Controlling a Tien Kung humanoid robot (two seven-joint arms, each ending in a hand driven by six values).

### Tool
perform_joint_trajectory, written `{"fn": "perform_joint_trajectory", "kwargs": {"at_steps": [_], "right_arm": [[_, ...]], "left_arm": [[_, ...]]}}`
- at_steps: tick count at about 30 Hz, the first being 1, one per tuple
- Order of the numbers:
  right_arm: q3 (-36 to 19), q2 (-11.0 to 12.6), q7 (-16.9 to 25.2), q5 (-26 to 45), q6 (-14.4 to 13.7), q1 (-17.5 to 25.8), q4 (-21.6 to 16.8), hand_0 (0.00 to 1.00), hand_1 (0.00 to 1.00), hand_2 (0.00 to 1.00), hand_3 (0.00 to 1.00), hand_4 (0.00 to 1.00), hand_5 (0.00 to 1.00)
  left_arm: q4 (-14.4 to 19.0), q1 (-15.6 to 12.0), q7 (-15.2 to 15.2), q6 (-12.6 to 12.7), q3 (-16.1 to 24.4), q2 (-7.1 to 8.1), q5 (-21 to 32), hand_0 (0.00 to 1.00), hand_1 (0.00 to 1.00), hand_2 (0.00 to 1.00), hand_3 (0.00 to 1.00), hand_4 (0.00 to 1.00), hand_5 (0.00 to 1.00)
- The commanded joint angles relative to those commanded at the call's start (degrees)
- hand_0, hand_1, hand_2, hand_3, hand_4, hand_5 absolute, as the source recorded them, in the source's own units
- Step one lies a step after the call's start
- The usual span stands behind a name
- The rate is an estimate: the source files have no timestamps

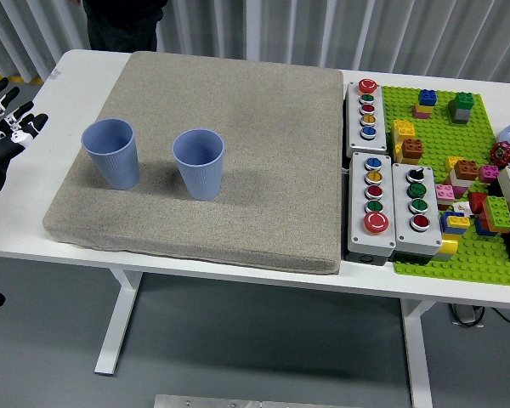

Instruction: Pick cup pour cup place

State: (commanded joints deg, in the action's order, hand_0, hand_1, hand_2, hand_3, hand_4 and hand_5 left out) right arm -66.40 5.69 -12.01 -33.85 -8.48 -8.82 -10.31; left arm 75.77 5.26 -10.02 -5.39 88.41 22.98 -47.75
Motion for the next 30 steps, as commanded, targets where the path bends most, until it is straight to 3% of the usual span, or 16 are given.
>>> {"fn": "perform_joint_trajectory", "kwargs": {"at_steps": [3,4,9,10,30], "right_arm": [[-0.06,0.00,-0.02,-0.11,0.01,-0.01,0.00,0.720,0.687,0.735,0.700,0.321,0.306],[-0.08,-0.02,-0.05,-0.16,0.01,-0.03,0.00,0.720,0.687,0.734,0.700,0.320,0.310],[-0.24,-0.04,-0.11,-0.33,0.00,-0.26,0.00,0.720,0.687,0.734,0.700,0.320,0.310],[-0.25,-0.04,-0.12,-0.35,0.02,-0.31,0.00,0.721,0.687,0.734,0.701,0.318,0.311],[-0.09,-0.01,-0.07,-0.17,0.06,-0.68,0.00,0.720,0.687,0.735,0.700,0.316,0.313]], "left_arm": [[0.06,-0.36,0.14,-0.01,-0.12,-0.03,-0.69,0.930,0.918,0.998,0.998,0.863,0.130],[-0.09,-0.66,0.17,0.09,-0.32,-0.14,-0.68,0.998,0.925,0.998,0.998,0.869,0.141],[-0.86,-1.24,0.30,0.31,-1.15,-0.69,0.04,0.998,0.925,0.998,0.998,0.869,0.141],[-1.02,-1.30,0.30,0.26,-1.35,-0.78,0.10,0.998,0.992,0.998,0.998,0.884,0.172],[-4.13,-1.47,0.31,0.45,-4.83,-2.50,-1.45,0.998,0.998,0.998,0.998,0.891,0.198]]}}
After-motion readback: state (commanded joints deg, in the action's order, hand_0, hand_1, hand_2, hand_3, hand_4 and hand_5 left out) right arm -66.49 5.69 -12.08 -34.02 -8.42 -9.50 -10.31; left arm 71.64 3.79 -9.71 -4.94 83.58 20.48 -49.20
